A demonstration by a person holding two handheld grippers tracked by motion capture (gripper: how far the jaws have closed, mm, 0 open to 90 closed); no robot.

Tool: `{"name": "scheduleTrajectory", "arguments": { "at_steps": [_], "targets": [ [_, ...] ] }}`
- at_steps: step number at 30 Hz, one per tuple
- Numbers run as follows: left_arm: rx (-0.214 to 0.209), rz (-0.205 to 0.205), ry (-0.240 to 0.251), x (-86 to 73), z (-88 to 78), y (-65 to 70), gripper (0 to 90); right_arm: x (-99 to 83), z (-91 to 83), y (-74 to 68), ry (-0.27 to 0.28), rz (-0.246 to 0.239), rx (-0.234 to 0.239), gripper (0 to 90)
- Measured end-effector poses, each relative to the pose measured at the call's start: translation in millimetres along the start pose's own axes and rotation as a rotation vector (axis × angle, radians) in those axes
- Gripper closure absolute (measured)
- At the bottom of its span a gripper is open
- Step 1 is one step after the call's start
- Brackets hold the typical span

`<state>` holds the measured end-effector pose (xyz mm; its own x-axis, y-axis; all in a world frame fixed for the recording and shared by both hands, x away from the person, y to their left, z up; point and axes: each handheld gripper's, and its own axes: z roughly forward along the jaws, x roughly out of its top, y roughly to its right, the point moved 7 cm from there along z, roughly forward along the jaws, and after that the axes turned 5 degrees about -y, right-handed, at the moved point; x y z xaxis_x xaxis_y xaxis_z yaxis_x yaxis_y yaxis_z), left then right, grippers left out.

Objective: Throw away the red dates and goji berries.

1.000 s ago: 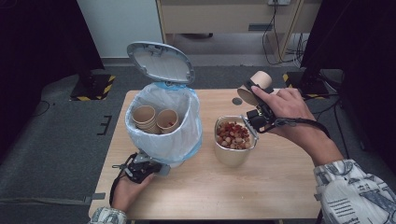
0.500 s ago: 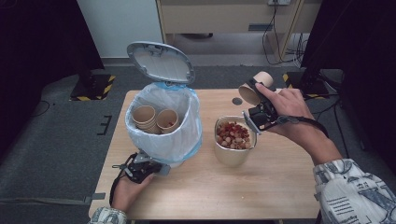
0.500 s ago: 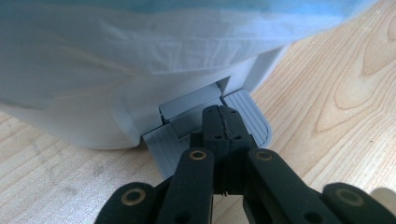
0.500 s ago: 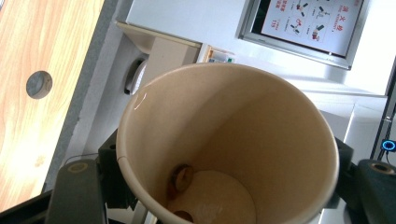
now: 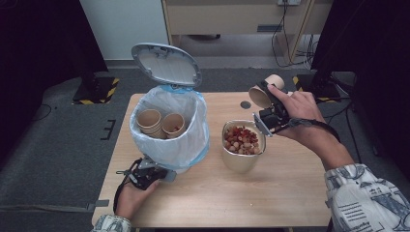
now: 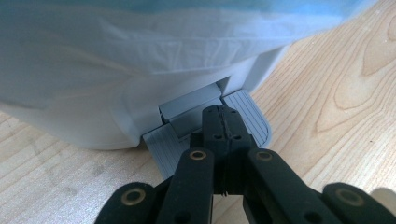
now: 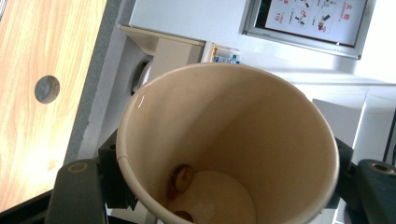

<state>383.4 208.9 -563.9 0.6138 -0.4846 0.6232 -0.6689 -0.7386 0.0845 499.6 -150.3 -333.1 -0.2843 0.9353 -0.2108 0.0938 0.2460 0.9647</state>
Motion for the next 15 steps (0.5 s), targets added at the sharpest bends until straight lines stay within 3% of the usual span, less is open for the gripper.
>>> {"name": "scheduleTrajectory", "arguments": {
  "at_steps": [9, 15],
  "targets": [
    [0.001, 0.001, 0.000, 0.0, 0.0, -0.1, 90.0, -0.4, 1.3, -2.2, 0.009, 0.069, 0.015, 28.3],
    [0.000, 0.002, 0.000, -0.1, 0.0, -0.1, 90.0, 0.5, 4.0, -1.7, 0.034, 0.168, 0.032, 28.2]
  ]
}}
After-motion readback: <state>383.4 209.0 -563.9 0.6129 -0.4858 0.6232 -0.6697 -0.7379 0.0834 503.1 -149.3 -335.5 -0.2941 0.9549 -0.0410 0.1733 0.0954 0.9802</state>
